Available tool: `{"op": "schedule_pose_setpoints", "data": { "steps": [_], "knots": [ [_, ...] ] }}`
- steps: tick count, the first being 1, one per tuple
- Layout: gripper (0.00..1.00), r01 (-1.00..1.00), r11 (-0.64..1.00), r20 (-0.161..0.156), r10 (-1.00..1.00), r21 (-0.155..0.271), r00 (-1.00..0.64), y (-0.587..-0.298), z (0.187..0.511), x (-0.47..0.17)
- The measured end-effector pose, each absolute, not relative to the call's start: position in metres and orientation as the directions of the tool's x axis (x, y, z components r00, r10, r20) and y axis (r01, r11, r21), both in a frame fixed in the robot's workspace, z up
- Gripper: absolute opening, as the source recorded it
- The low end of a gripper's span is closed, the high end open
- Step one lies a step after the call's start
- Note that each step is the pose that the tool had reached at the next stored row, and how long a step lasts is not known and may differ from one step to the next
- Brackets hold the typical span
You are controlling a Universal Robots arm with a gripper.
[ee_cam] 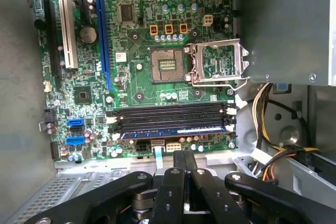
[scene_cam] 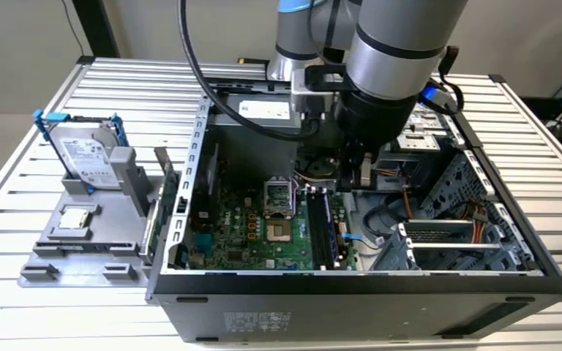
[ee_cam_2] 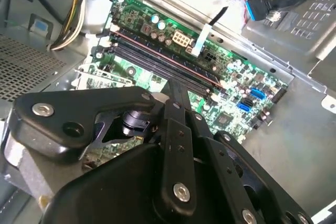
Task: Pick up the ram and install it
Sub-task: 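Press down the ram until it locks into place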
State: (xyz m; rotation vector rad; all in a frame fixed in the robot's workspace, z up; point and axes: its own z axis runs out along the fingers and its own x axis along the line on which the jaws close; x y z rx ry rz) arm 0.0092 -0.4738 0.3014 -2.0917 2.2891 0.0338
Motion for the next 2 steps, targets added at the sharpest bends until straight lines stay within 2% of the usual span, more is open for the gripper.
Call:
{"op": "schedule_pose_setpoints", "data": {
  "steps": [2],
  "knots": [
    [0.00,-0.996,0.090,-0.044,-0.995,-0.011,-0.090,-0.4738,0.3016,0.0092]
  ]
}}
